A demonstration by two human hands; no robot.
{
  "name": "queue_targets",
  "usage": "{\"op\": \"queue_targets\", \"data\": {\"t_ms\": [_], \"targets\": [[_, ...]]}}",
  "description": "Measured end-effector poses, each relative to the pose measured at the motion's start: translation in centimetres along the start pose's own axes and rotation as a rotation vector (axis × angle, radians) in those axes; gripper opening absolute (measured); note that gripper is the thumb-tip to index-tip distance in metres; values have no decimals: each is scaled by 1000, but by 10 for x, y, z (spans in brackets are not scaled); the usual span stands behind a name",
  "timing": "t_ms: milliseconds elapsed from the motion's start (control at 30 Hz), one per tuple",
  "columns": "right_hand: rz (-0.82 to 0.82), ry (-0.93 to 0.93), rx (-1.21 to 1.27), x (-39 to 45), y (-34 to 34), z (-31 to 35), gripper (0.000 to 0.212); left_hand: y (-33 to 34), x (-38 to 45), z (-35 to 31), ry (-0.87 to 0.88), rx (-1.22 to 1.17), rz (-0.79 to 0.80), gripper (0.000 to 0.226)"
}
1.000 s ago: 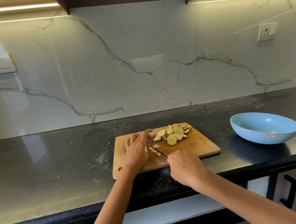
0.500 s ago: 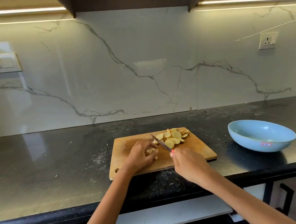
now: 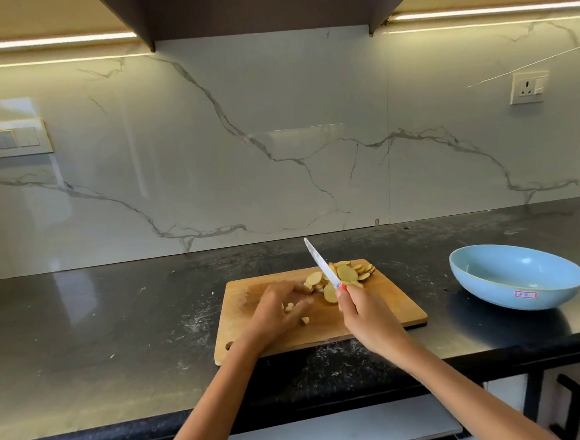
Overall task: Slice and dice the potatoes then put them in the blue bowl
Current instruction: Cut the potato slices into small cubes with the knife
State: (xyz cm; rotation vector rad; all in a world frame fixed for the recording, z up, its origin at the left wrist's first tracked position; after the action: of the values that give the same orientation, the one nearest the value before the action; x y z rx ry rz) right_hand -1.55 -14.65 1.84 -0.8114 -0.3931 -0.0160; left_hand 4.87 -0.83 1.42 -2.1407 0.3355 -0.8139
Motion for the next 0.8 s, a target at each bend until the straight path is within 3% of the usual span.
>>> {"op": "queue_targets", "data": {"t_ms": [100,300,633,800], "targets": [[-93,-32,86,10,-1,1,35,22,4,2,2,195,199,20],[-200,-67,86,49,-3,9,32,13,14,18,34,339,243,8],[-375,-71,94,132,4,-15,27,-16,49,94,-198,369,161,10],[-384,-121,71,136,3,-18,26,-35,58,99,-224,174,81,23]]}}
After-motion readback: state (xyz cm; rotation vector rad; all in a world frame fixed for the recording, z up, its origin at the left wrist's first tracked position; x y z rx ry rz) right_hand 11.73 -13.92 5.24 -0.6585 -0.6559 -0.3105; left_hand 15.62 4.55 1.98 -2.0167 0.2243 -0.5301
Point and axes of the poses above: each hand's wrist, its own x-axis towards the middle knuckle, its own y-axis out of the palm, z = x × y, the point moved 8 cm from there along x, towards the middle knuckle, and after that the axes turned 7 degrees about z, right-handed, at the moved point
